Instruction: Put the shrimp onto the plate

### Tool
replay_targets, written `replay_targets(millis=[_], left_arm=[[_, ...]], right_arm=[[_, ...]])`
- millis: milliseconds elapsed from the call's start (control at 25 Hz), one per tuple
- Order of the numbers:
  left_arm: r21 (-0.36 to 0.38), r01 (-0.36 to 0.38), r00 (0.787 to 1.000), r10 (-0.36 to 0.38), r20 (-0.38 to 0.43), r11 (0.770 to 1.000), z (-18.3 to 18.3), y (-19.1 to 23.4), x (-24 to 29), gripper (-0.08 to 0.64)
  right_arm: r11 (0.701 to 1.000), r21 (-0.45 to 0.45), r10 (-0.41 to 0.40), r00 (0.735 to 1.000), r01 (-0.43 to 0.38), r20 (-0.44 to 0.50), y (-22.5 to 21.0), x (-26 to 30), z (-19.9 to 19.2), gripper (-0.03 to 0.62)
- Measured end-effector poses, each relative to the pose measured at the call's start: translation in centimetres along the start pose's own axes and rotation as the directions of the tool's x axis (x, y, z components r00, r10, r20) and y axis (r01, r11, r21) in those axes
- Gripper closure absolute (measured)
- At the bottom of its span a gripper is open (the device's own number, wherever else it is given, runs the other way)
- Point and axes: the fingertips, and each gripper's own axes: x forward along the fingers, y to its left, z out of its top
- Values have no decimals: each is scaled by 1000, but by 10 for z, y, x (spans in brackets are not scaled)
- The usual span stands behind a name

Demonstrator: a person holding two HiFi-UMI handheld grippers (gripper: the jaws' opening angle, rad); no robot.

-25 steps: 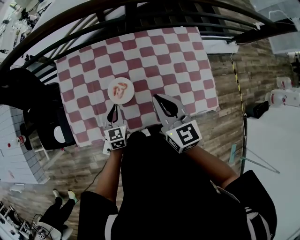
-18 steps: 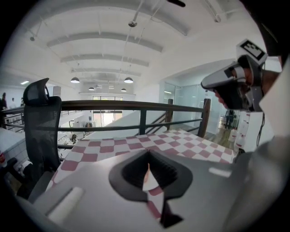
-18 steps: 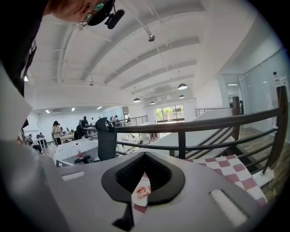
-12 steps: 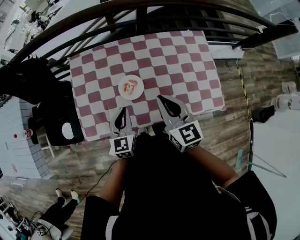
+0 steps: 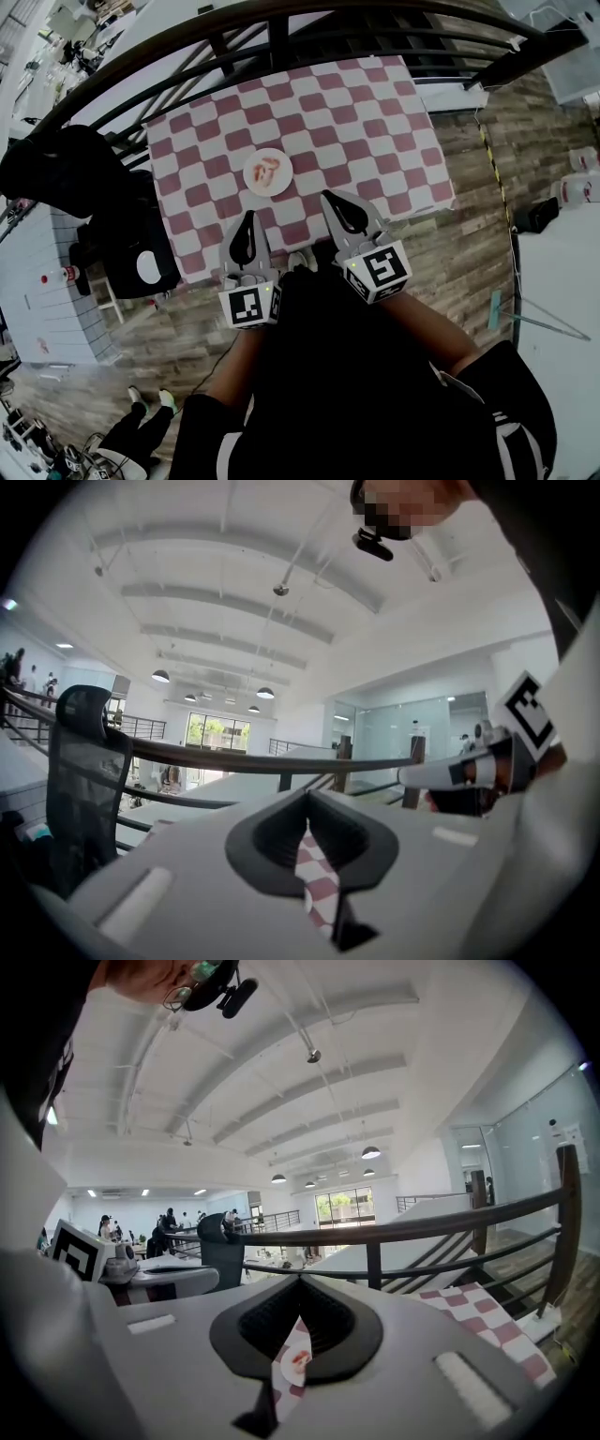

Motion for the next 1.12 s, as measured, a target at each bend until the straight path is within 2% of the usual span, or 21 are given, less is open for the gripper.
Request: replay_targets(millis=[160,280,680,840,1120], left_arm=[[2,15,999,-15,39,1000,12,-7,-5,549],[28,49,998,-51,37,998,7,-19,-6,549],[25,145,989,-145,34,989,1,-45,-9,549],[31,154,987,-155,29,988,-2,-42,-15,549],[0,144,990,-144,3,990,-17,-25,-11,549]], right_arm=[[999,-32,-18,1000,18,-3,8,-8,-3,597],[998,-56,-43,999,42,-13,9,-15,-7,597],[992,-44,-121,993,121,-3,4,-46,-9,597],[990,-46,-133,991,133,-2,11,-48,-11,597],[990,-83,-119,993,118,-9,26,-35,-10,597]])
